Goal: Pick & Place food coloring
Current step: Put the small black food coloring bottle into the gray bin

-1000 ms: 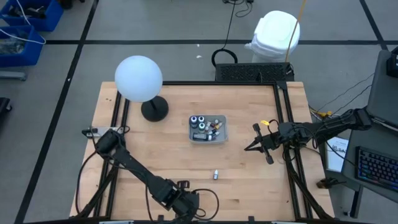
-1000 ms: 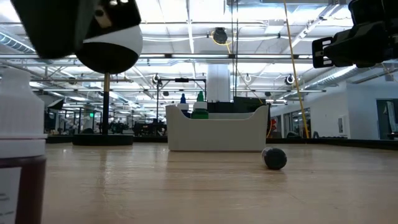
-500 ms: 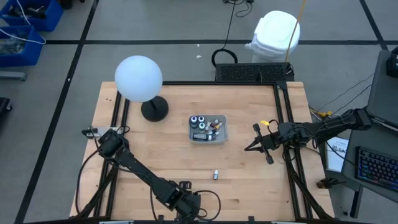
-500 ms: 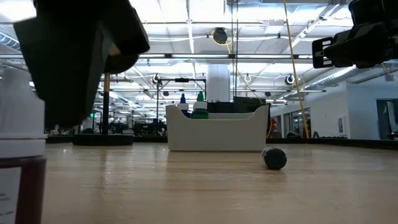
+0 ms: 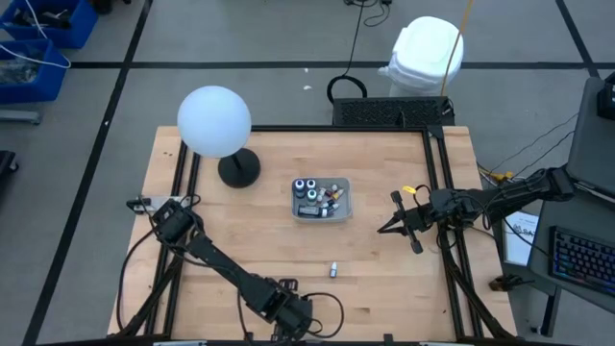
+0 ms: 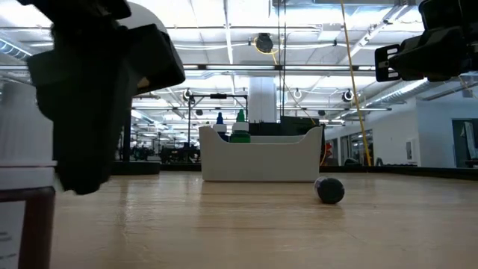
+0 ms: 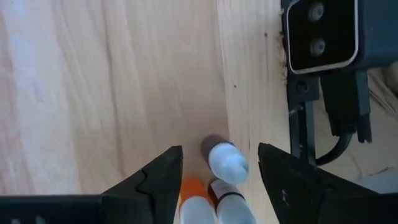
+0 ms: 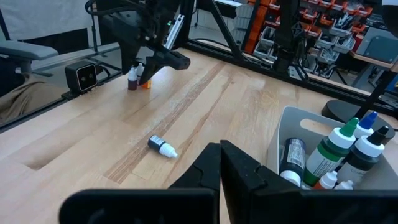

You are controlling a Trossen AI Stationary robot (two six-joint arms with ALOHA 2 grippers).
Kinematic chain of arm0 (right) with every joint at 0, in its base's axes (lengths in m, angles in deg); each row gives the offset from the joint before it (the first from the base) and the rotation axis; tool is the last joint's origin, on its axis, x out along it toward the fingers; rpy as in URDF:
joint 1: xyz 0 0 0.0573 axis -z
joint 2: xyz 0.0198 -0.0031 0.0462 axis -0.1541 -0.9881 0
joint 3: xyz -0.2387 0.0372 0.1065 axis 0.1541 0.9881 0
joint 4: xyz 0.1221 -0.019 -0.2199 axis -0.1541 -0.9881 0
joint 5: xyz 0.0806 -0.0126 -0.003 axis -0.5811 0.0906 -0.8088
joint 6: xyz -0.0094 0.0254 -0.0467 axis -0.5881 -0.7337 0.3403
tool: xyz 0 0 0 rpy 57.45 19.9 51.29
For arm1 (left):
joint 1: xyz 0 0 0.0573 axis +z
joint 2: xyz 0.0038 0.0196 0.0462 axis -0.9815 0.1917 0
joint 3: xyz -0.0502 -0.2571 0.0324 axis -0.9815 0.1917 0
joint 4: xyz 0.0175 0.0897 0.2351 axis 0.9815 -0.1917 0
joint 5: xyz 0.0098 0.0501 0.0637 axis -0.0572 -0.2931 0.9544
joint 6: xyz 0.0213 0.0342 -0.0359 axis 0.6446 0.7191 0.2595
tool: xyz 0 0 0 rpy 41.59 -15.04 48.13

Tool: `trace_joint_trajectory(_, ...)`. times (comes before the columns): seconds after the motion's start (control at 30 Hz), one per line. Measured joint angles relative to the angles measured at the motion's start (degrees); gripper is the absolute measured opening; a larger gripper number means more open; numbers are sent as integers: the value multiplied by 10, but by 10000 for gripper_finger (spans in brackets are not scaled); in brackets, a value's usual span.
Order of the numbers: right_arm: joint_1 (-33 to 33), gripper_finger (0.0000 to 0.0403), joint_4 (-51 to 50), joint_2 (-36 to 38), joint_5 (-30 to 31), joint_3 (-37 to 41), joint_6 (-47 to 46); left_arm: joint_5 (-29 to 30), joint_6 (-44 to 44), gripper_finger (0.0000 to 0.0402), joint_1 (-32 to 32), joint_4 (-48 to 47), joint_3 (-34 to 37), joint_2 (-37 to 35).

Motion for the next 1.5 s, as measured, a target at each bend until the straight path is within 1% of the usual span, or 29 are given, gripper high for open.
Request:
trace_joint_trajectory(0.1, 0, 0, 0, 0, 0, 0, 0, -1, 1, 195, 2, -1, 0, 0)
trace_joint_trajectory(0.37, 0, 0, 0, 0, 0, 0, 2, -5, 5, 129, 7, -2, 0, 0)
trace_joint_trajectory(0.6, 0, 0, 0, 0, 0, 0, 2, -6, 5, 85, 9, -9, 0, -1)
trace_joint_trajectory(0.7, 0, 0, 0, 0, 0, 0, 2, -19, 13, 65, 9, -9, 0, -1)
trace_joint_trajectory(0.87, 0, 0, 0, 0, 0, 0, 2, -23, 44, 64, 14, -8, 0, -2)
trace_joint_trajectory(0.97, 0, 0, 0, 0, 0, 0, 2, -34, 64, 64, 28, -5, -4, -5)
trace_joint_trajectory(1.07, 0, 0, 0, 0, 0, 0, 4, -35, 114, 64, 48, -38, -36, -5)
trace_joint_trajectory(1.2, 0, 0, 1, 0, 0, 0, 5, -29, 196, 64, 85, -102, -111, -6)
trace_joint_trajectory(1.27, 0, 0, 1, 0, 0, 0, 5, -4, 248, 64, 108, -160, -161, -6)
trace_joint_trajectory(1.37, 0, 0, 1, 0, 12, 0, 13, 63, 327, 64, 151, -240, -237, -7)
trace_joint_trajectory(1.43, 0, 0, 1, 0, 28, 0, 15, 98, 361, 64, 188, -258, -270, -8)
trace_joint_trajectory(1.5, 0, 0, 0, 0, 43, 0, 15, 107, 383, 64, 236, -254, -289, -8)
